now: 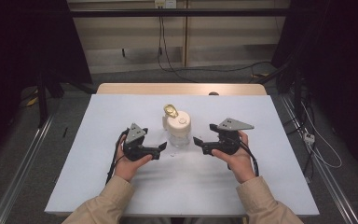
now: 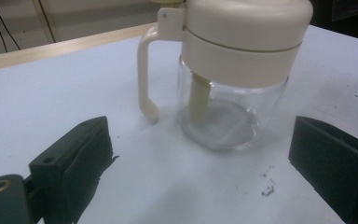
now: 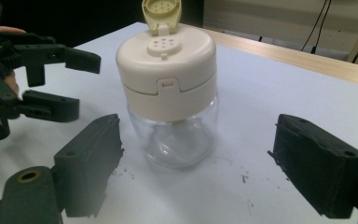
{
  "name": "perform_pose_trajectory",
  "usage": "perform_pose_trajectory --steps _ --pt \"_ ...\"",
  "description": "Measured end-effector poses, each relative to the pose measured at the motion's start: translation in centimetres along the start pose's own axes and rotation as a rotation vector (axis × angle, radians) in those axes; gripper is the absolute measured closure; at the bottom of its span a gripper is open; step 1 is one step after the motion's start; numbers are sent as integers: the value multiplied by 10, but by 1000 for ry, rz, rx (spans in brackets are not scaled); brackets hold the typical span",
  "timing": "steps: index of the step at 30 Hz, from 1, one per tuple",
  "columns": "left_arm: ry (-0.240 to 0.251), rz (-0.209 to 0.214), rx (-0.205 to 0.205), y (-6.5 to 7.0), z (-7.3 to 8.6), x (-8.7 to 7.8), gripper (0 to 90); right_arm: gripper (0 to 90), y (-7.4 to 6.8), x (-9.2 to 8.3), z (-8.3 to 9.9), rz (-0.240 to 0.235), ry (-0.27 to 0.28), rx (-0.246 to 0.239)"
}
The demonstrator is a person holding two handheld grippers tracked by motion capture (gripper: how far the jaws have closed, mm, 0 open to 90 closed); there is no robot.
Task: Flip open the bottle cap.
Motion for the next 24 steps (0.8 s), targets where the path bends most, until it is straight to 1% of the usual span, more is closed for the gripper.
perform_pose_trajectory --steps 1,3,5,9,10,15,16,18,22,24 --pt "0 -6 4 -2 1 -2 54 145 0 -1 1 -2 -1 5" --pt "3 1 -9 -3 2 -6 54 142 1 -2 4 5 -7 -1" --pt "5 -5 5 -4 3 -10 53 140 1 -4 7 0 -7 -4" --pt "6 4 -7 -7 5 -16 51 137 1 -8 10 7 -3 -1" --pt "10 8 -7 -7 5 -17 51 135 2 -9 11 12 -4 -8" --pt "20 6 9 -8 5 -24 50 132 1 -14 17 11 -9 -13" --pt "22 7 -2 -8 6 -25 50 132 1 -15 18 11 -9 -11" --pt "21 8 0 -9 7 -27 50 131 2 -16 20 15 -8 -11" --pt "13 32 -6 -11 10 -31 49 129 3 -20 23 20 -7 -12" --pt "10 35 -10 -11 11 -33 49 128 4 -21 25 24 -10 -14"
Point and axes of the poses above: each handheld gripper's, and its own axes: x roughly forward along the jaws, z roughly out of its underside, y roughly to its right, the point moved 7 cm from there along x, roughly forward along the jaws, and after that the axes turned 3 degrees about x, right-handed, at the moved point
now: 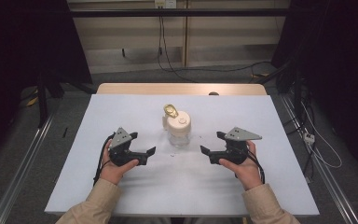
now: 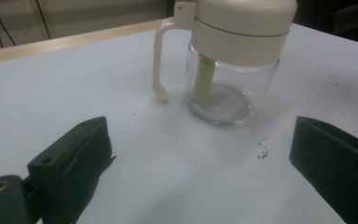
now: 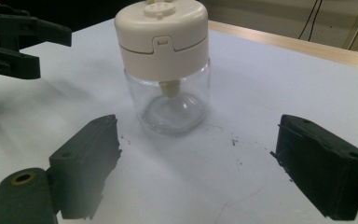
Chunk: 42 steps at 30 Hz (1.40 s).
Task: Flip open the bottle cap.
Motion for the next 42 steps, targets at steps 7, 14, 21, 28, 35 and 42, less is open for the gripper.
perform_pose_trajectory --steps 7,14,21,28,35,42 --pt "1 -8 -6 -4 3 -9 49 124 1 -6 9 2 -8 0" --pt "-8 -7 3 -7 9 -17 50 123 6 -15 16 15 -3 11" --pt "-6 -10 -31 -12 13 -27 54 125 6 -21 21 12 -3 -3" --pt "-3 -31 -41 -19 16 -36 56 124 9 -28 30 22 -8 -9" --pt "-13 -40 -33 -24 22 -44 55 126 16 -39 36 42 -4 4" --pt "-7 -53 -49 -32 27 -55 56 126 20 -47 42 53 -7 4"
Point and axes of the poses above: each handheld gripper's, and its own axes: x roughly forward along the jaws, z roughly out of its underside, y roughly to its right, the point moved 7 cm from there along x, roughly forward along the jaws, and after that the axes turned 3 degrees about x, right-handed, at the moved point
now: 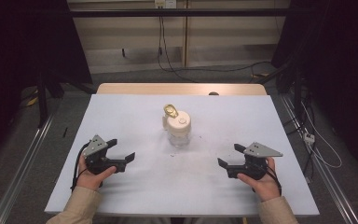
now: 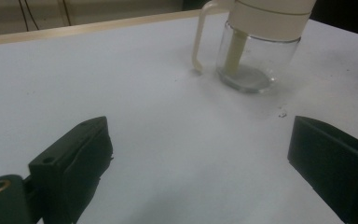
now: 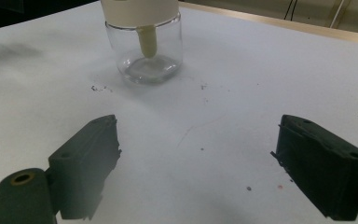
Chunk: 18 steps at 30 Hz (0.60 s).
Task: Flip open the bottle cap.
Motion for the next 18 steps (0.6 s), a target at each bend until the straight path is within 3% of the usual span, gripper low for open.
perform_pose_trajectory --steps 18 --pt "5 -18 -26 -12 10 -19 56 128 3 -10 9 15 -9 -6"
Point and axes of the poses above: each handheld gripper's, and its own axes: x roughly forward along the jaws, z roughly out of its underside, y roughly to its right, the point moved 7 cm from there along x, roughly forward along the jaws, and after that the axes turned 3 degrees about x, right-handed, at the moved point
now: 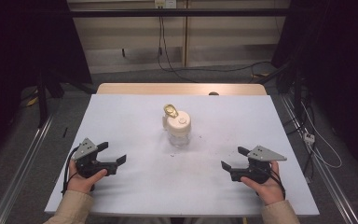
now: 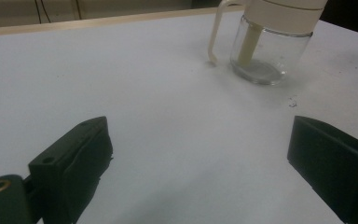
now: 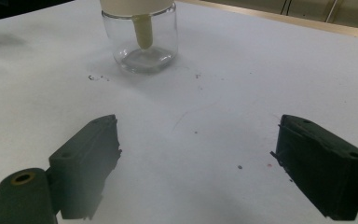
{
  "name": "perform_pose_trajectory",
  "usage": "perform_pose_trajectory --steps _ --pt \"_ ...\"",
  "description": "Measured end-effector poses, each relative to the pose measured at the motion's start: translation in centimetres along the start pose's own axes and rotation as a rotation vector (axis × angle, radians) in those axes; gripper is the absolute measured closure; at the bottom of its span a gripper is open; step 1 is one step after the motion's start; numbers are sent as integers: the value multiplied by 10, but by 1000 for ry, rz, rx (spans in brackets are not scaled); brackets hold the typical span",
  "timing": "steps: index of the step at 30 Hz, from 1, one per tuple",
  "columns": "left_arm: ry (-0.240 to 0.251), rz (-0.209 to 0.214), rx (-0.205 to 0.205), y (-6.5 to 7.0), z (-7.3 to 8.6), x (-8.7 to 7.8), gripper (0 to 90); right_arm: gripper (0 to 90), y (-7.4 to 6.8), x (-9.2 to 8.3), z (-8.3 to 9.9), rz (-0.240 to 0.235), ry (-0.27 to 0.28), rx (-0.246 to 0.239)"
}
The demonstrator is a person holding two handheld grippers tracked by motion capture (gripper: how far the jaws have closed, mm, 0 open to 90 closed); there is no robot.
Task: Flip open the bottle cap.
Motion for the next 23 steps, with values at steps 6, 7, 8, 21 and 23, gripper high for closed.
perform_pose_trajectory --steps 6,7,8,21,23 --pt "0 -6 3 -1 1 -3 56 129 0 -3 2 -1 -1 -2" --pt "0 -3 -5 -1 2 -4 56 129 0 -4 3 -2 -2 -4" --pt "-1 -8 0 -2 3 -5 56 129 0 -4 4 -3 -2 -2" --pt "8 -9 1 1 1 -4 53 128 4 -8 7 1 4 13" --pt "9 -5 -1 1 1 -4 52 128 4 -8 7 1 1 14"
Point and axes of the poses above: each handheld gripper's, and its own axes: x roughly forward along the jaws, z roughly out of its underside, y roughly to its right, the point moved 7 cm from there along x, roughly forward along the jaws, and after that the axes turned 3 degrees about x, right-handed, at the moved point
